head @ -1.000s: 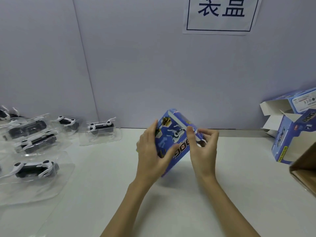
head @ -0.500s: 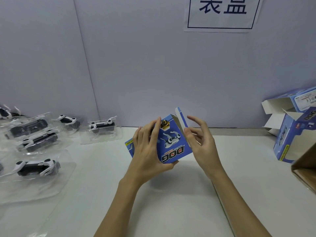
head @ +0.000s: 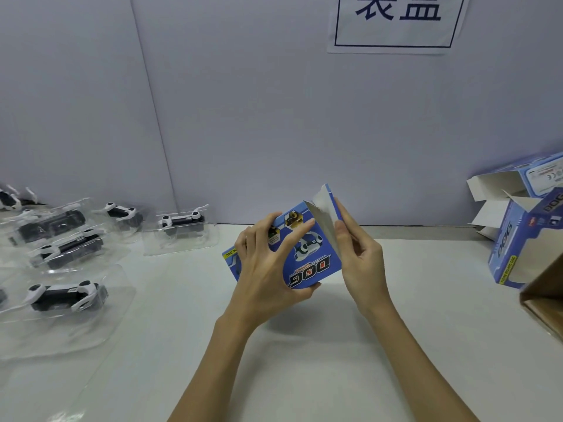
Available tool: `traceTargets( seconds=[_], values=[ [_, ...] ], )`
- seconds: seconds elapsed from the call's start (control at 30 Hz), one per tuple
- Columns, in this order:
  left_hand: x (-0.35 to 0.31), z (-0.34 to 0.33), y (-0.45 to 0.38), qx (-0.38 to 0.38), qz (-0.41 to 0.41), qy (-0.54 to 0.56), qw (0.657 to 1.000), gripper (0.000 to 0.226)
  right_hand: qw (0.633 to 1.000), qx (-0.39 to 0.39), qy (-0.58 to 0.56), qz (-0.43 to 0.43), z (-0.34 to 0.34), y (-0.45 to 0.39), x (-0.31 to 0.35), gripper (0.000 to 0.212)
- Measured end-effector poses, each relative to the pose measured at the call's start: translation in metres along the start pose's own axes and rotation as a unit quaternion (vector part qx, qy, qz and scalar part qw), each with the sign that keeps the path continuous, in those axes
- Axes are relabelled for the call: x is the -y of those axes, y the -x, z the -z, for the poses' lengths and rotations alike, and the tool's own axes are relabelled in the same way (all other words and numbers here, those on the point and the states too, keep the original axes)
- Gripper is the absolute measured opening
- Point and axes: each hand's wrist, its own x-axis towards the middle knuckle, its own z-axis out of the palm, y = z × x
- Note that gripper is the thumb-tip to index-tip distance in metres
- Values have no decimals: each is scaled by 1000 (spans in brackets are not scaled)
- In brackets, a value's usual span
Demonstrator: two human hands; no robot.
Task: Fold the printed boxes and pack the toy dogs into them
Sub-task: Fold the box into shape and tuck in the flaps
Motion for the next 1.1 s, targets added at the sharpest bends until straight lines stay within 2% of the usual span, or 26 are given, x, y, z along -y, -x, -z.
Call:
traceTargets(
  seconds=[0.33, 0.5, 0.6, 0.8, 0.93, 1.1],
  values=[
    [-8, -1, -1, -17, -11, -80, 997, 91, 995, 97, 13, -12, 8, -4, 7, 51],
    [-10, 0, -2, -29, -13, -101, 994, 89, 992, 127, 17, 18, 11, -1, 4, 49],
    [-11, 2, -3, -35, -18, -112, 993, 90, 991, 127, 15, 42, 7, 2, 4, 46],
    [-15, 6, -3, -39, -17, -131, 990, 108, 992, 110, 8, 59, 8, 3, 3, 44],
    [-14, 7, -4, -29, -36, -140, 989, 100, 993, 99, 2, 61, 8, 3, 2, 44],
    [-12, 4, -3, -20, -51, -146, 988, 89, 997, 37, 35, 63, 5, 6, -1, 39]
  ],
)
